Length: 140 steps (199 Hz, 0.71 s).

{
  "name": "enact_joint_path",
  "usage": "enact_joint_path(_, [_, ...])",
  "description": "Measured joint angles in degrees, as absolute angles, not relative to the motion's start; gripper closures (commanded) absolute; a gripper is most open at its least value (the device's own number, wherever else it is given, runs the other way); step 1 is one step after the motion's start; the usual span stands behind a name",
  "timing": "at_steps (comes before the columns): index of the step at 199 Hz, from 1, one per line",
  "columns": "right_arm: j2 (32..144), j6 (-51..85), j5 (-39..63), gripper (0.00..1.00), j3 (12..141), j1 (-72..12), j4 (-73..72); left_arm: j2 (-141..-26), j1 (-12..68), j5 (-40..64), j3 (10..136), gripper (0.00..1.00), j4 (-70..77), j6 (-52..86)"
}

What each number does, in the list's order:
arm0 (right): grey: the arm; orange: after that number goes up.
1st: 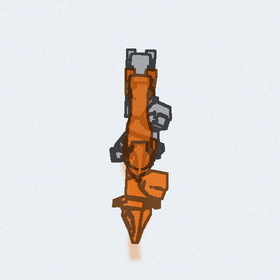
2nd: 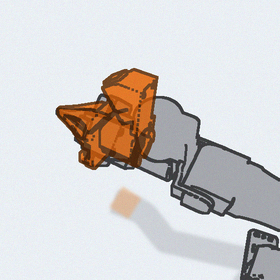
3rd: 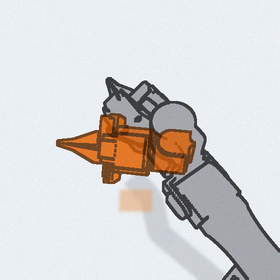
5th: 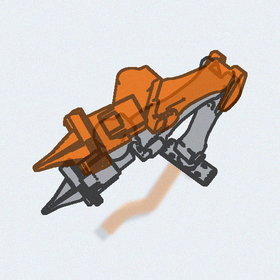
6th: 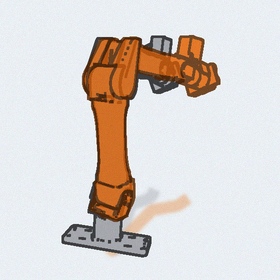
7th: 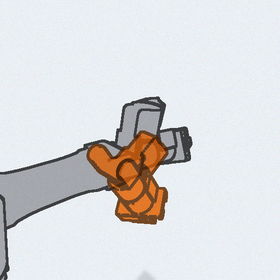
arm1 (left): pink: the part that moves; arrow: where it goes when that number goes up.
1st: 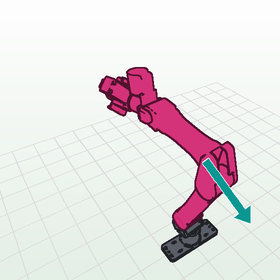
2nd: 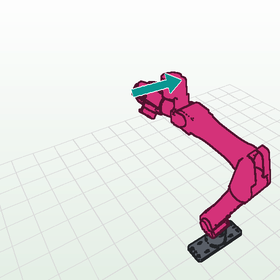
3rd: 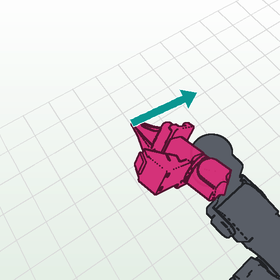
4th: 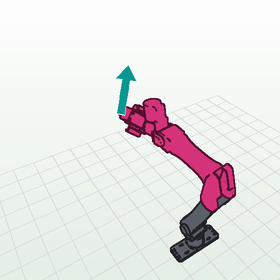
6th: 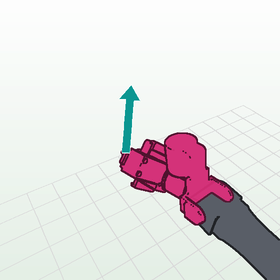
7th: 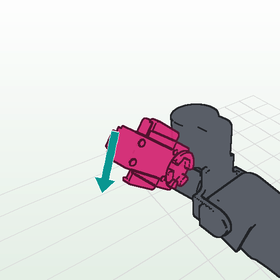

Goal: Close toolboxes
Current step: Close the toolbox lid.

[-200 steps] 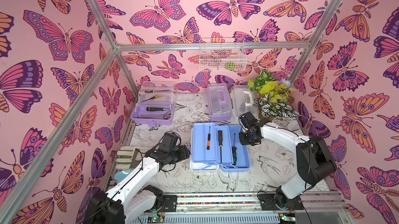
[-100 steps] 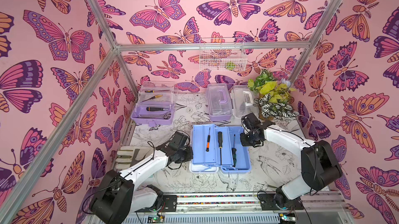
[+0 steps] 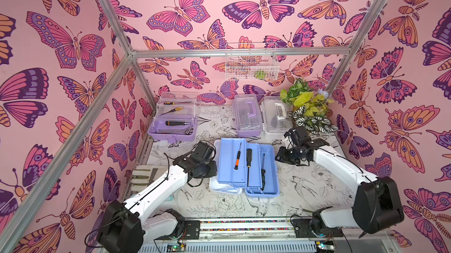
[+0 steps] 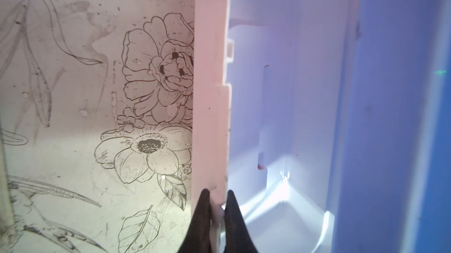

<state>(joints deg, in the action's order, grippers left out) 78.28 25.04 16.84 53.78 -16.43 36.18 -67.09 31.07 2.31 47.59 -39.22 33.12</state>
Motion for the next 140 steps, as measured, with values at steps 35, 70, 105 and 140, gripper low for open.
enact_joint_path(35, [79.3,25.3,20.6,0.74,52.7,-16.3,34.8,-67.1,32.0,-0.1,51.4,1.0,-42.8,31.7])
enact_joint_path(70, [82.9,25.4,23.9,0.81,51.3,-16.3,31.9,-67.6,33.0,-2.0,53.4,1.0,-45.4,30.7])
enact_joint_path(105, [84.8,25.6,25.9,0.89,51.2,-16.3,29.5,-68.2,34.6,-4.1,56.1,1.0,-47.2,29.8])
enact_joint_path(140, [85.2,26.6,27.3,0.97,50.8,-16.2,27.4,-69.8,38.0,-8.4,59.5,1.0,-50.1,29.2])
